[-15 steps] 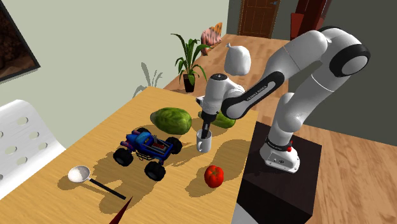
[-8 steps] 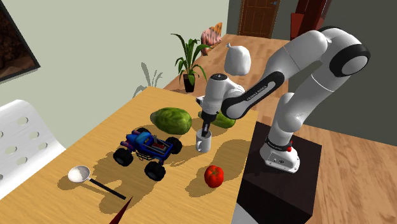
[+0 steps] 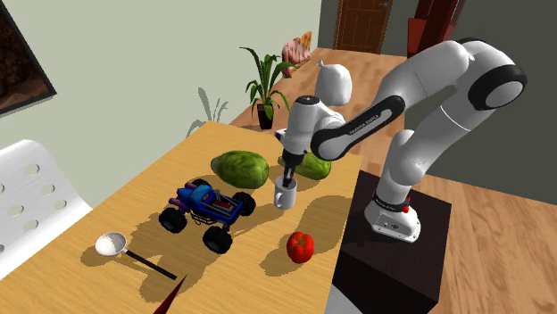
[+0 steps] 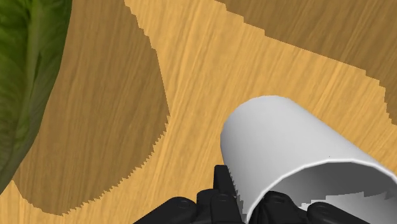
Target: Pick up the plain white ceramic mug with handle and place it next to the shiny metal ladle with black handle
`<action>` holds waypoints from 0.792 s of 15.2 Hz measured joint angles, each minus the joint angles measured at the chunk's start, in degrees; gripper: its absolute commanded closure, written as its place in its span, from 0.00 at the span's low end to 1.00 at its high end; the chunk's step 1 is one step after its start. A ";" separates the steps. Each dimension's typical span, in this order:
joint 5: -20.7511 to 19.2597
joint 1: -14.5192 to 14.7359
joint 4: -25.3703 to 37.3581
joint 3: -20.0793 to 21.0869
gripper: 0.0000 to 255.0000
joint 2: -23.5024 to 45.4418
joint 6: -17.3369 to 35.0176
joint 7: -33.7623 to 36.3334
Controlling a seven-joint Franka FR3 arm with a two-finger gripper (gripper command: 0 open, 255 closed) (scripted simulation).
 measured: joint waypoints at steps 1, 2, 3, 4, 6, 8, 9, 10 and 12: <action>-0.03 0.04 0.35 -0.24 1.00 -0.63 -0.97 -0.07; -0.07 0.06 0.69 -0.51 1.00 -1.28 -1.96 -0.16; -0.08 0.15 1.03 -0.80 1.00 -2.09 -3.10 -0.23; -0.14 0.17 1.47 -0.97 1.00 -2.60 -4.06 -0.20; -0.29 0.21 2.40 -1.35 1.00 -3.66 -6.03 -0.15; -0.53 0.12 3.41 -1.78 1.00 -4.42 -7.81 -0.23; -0.59 0.13 3.79 -1.92 1.00 -4.80 -8.57 -0.20; -0.65 0.16 4.28 -1.95 1.00 -5.08 -9.32 -0.03; -0.83 0.18 5.34 -2.33 1.00 -6.02 -11.30 0.04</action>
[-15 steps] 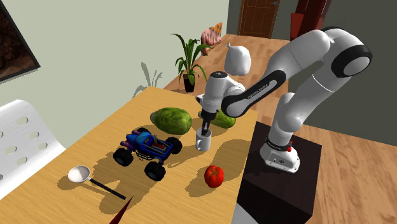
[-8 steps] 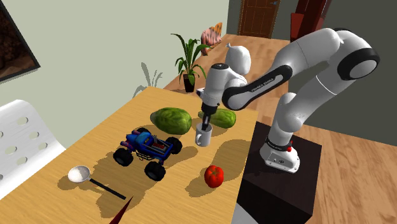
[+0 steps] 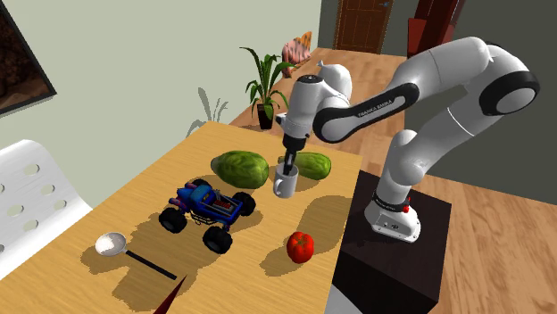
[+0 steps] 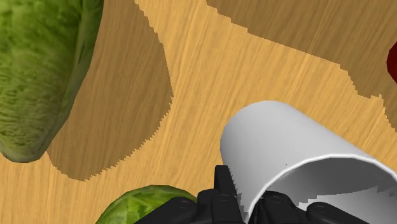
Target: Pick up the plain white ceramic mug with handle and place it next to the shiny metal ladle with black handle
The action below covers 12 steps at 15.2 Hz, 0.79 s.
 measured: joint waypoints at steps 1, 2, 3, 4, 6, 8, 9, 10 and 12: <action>-0.19 -0.09 0.78 -0.22 1.00 -0.27 -1.04 0.01; -0.32 -0.15 1.42 -0.39 1.00 -0.53 -1.94 0.04; -0.41 -0.17 1.79 -0.69 1.00 -1.01 -2.82 -0.09; -0.56 -0.24 2.35 -0.95 1.00 -1.29 -3.68 -0.17; -0.78 -0.28 3.65 -1.27 1.00 -1.89 -5.55 -0.05; -1.10 -0.47 5.12 -1.51 1.00 -1.92 -7.05 0.04; -1.19 -0.50 5.78 -1.58 1.00 -2.00 -7.78 0.15; -1.23 -0.45 6.14 -1.81 1.00 -2.55 -8.69 0.12; -1.47 -0.54 7.53 -2.09 1.00 -2.85 -10.38 0.23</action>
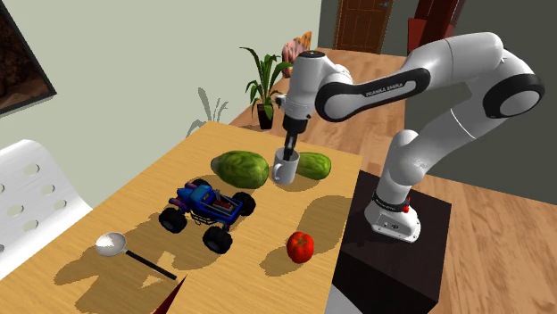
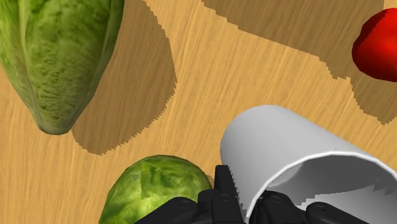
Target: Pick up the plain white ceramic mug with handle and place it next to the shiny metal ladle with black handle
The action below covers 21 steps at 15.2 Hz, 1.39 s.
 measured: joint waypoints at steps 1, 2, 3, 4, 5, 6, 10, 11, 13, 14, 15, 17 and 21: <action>-0.08 0.01 0.59 -0.14 1.00 -0.26 -0.85 0.05; -0.20 -0.03 1.29 -0.29 1.00 -0.41 -1.69 0.10; -0.34 -0.13 2.22 -0.29 1.00 -0.20 -2.39 0.26; -0.40 -0.15 2.59 -0.40 1.00 -0.32 -2.89 0.26; -0.38 -0.10 3.32 0.16 1.00 0.21 -2.99 0.92; -0.36 -0.07 4.17 1.12 1.00 1.26 -2.65 1.89; -0.76 -0.06 9.14 6.16 1.00 6.44 -1.71 7.44; -1.05 -0.11 10.57 7.58 1.00 7.89 -1.51 9.06; -2.09 -0.47 13.82 10.40 1.00 11.26 -1.12 12.26; -2.68 -0.60 15.33 11.75 1.00 12.74 -1.03 13.90; -3.38 -0.73 16.87 13.21 1.00 14.31 -0.92 15.67; -5.33 -1.28 20.28 15.80 1.00 17.89 -0.85 18.86; -11.70 -1.88 28.27 21.93 1.00 27.05 -0.91 27.32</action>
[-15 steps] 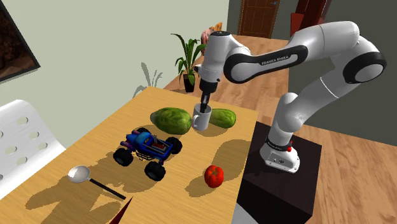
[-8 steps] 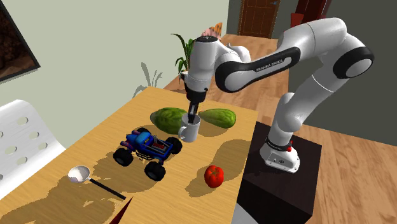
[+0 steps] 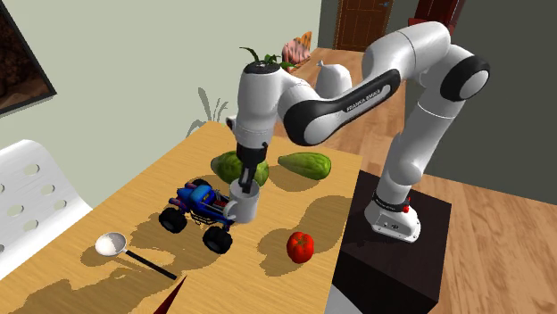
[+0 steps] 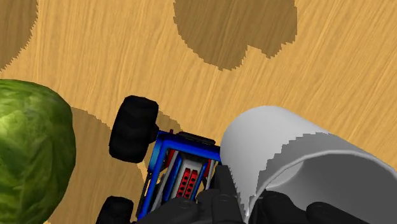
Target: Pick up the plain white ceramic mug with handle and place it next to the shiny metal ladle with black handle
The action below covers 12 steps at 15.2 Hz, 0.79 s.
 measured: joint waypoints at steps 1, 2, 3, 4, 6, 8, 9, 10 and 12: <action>-1.98 -0.04 1.96 1.06 1.00 2.44 -0.19 1.82; -4.13 0.36 4.34 2.36 1.00 4.96 -0.83 4.22; -5.95 0.74 5.84 3.11 1.00 7.00 -0.99 5.94; -8.76 1.64 8.71 4.21 1.00 10.31 -1.80 8.59; -14.25 4.32 13.90 5.30 1.00 16.43 -3.29 13.55; -19.44 8.26 20.22 5.29 1.00 22.67 -5.81 17.71; -22.04 10.65 23.77 4.86 1.00 25.98 -7.22 19.48; -23.73 12.64 26.90 4.49 1.00 28.29 -8.76 20.58; -27.59 18.05 34.28 3.34 1.00 34.00 -11.83 23.13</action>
